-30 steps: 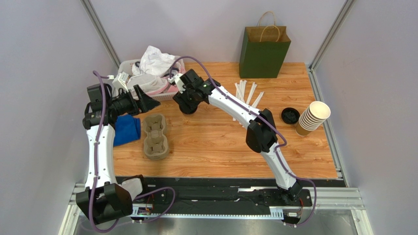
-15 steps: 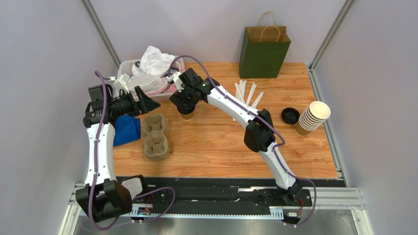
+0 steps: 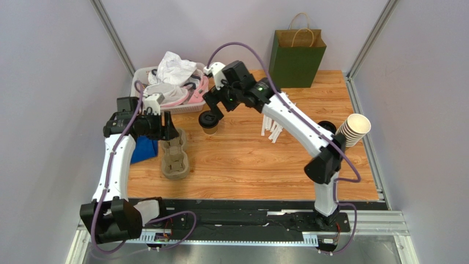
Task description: Pack the takeout coffee
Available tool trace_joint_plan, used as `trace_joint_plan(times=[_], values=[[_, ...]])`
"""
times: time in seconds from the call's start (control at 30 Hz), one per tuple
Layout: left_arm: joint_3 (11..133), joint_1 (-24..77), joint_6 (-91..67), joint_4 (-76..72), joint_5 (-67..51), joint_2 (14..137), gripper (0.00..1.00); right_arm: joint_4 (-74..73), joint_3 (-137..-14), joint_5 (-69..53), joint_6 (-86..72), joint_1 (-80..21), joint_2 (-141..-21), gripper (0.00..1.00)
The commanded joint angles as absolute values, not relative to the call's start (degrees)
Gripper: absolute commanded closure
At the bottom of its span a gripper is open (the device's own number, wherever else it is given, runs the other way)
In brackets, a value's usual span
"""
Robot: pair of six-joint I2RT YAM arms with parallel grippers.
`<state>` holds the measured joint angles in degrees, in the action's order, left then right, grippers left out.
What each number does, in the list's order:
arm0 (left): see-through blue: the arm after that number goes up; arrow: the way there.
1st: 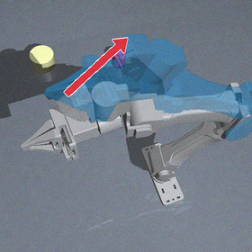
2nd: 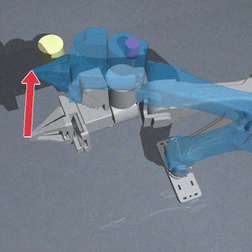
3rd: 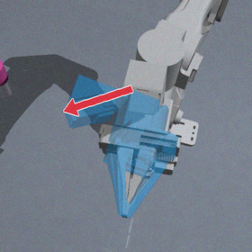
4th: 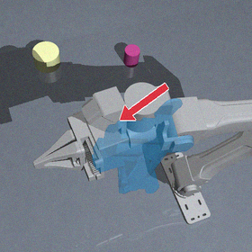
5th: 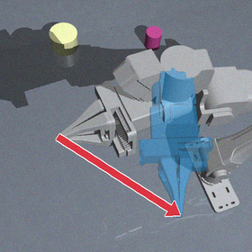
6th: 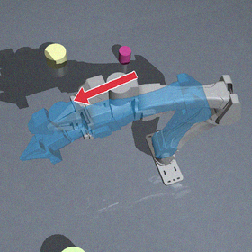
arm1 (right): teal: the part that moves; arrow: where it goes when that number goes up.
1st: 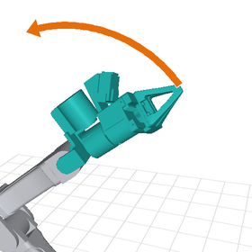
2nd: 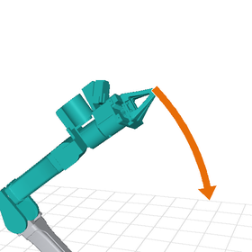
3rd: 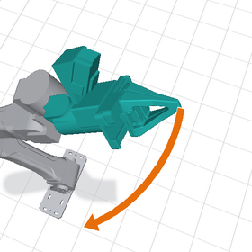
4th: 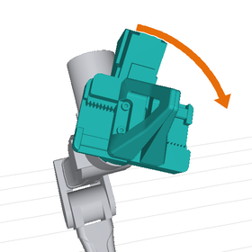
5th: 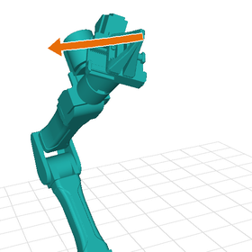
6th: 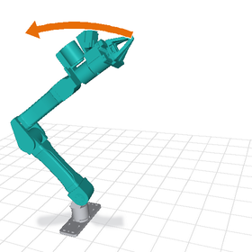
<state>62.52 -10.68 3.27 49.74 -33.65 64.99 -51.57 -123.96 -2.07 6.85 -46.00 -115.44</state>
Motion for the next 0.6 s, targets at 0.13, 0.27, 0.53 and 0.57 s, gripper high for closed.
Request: trace_joint_plan(times=[0.13, 0.27, 0.53, 0.57], values=[[64.4, -0.2, 11.0, 50.8, -18.5, 73.2, 0.42, -51.9, -103.8, -5.3, 1.9, -38.6, -97.3, 0.00], [64.7, 3.0, 11.2, 49.8, -16.5, 76.5, 0.44, -51.9, -95.7, -8.2, 0.4, -34.3, -92.6, 0.00], [64.3, 4.7, 11.0, 47.4, -15.7, 80.3, 0.50, -51.7, -91.1, -9.1, -1.5, -32.7, -89.6, 0.00], [64.2, 4.8, 10.9, 47.3, -15.7, 80.6, 0.50, -51.7, -91.3, -9.3, -1.6, -32.6, -90.1, 0.00]])
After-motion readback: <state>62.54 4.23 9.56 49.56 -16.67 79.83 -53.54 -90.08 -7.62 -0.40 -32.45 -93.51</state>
